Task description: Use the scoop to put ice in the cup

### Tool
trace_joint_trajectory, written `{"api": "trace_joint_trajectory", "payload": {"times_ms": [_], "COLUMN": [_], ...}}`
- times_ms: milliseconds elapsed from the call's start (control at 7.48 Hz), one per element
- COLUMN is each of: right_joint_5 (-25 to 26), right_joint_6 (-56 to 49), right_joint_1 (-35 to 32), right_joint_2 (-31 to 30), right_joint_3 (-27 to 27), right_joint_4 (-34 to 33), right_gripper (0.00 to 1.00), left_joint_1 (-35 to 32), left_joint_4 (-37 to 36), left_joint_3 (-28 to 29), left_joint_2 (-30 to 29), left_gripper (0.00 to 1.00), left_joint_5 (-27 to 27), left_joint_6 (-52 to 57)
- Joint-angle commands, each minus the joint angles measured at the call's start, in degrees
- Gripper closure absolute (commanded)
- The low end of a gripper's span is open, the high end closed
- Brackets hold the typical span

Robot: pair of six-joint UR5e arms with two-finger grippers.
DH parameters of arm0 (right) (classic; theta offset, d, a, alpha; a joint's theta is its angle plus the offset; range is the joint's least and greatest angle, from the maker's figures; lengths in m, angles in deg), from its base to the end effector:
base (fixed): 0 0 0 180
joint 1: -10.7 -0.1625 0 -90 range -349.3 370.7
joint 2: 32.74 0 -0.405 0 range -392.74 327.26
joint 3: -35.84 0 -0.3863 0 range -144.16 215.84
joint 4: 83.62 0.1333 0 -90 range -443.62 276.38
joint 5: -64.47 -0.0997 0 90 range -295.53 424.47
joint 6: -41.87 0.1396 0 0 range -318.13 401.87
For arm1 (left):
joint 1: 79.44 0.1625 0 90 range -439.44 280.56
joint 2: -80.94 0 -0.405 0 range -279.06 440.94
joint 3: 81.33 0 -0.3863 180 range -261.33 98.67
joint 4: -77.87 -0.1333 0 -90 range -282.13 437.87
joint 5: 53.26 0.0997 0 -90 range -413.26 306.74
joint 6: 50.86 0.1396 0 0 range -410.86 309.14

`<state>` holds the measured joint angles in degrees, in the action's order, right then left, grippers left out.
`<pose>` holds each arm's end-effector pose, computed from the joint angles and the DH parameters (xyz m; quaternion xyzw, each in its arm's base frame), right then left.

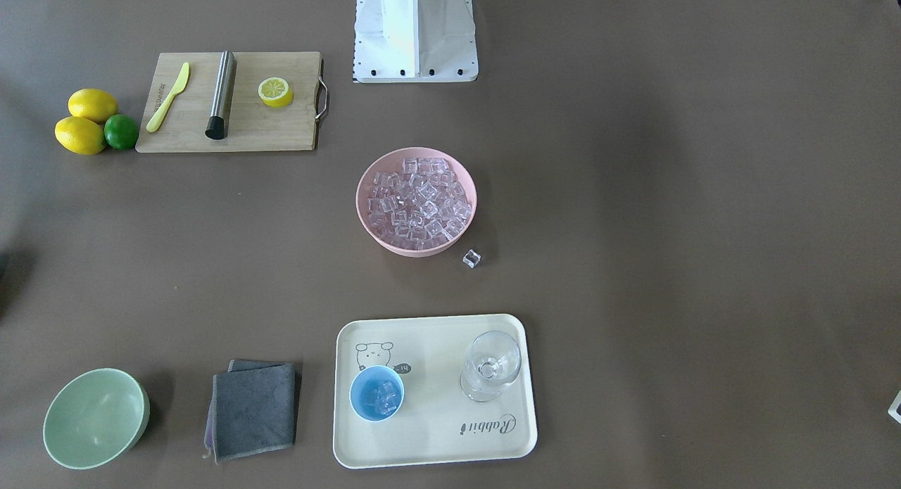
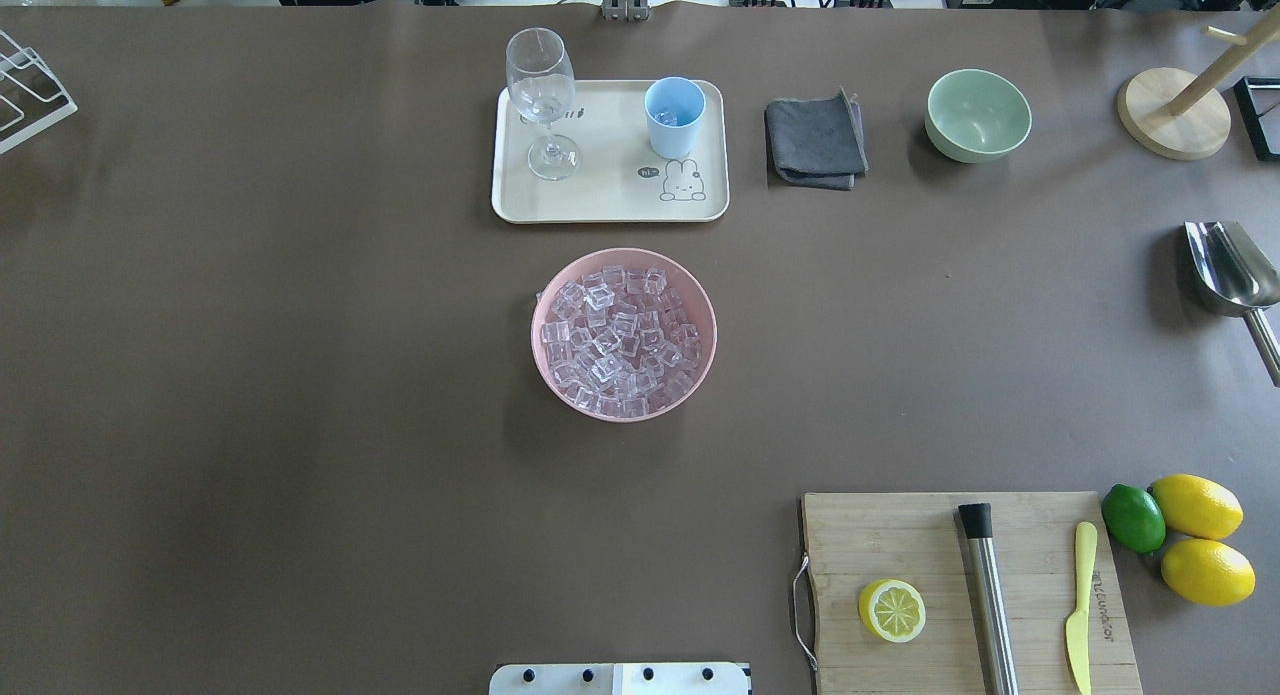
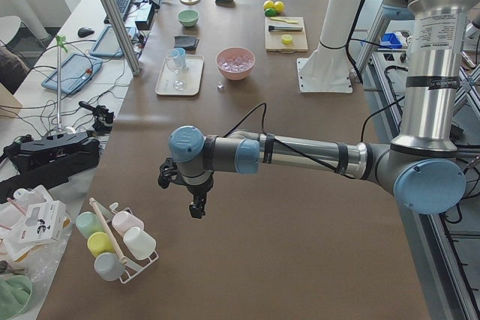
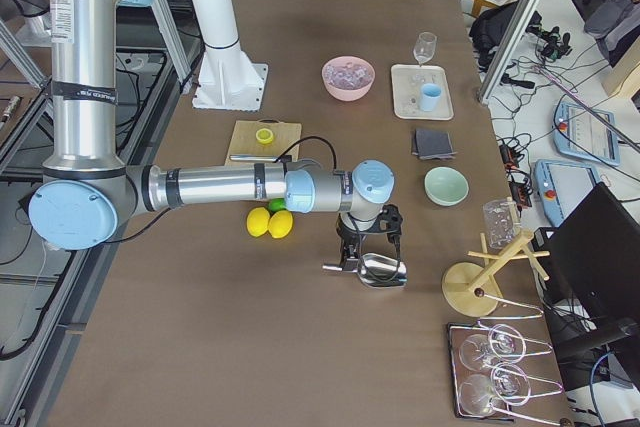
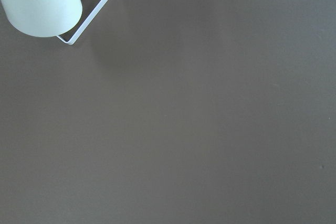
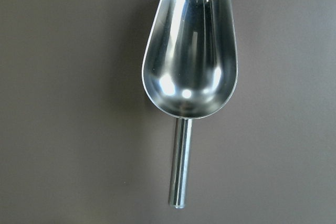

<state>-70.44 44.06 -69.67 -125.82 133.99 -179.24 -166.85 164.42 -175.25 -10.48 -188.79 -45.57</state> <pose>-0.0430 -0.4611 0.6326 -0.0437 -0.3795 -0.0581 0.9223 -0.0112 -0.4985 0.6259 0.0243 0.3864 0.0697 0.9194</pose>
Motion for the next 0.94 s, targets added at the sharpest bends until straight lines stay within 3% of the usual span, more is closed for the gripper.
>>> {"api": "trace_joint_trajectory", "payload": {"times_ms": [0,802], "right_joint_5": [0.8,2.6], "right_joint_6": [-8.6,-9.1], "right_joint_1": [-5.2,-8.1], "right_joint_2": [-0.4,-2.9], "right_joint_3": [1.2,1.6], "right_joint_4": [-4.1,-3.5], "right_gripper": [0.01,0.01], "left_joint_1": [0.0,0.0], "left_joint_4": [0.0,0.0], "left_joint_3": [-0.1,0.1], "left_joint_2": [0.0,-0.1], "left_gripper": [0.01,0.01], "left_joint_5": [0.1,0.1], "left_joint_6": [0.0,0.0]}}
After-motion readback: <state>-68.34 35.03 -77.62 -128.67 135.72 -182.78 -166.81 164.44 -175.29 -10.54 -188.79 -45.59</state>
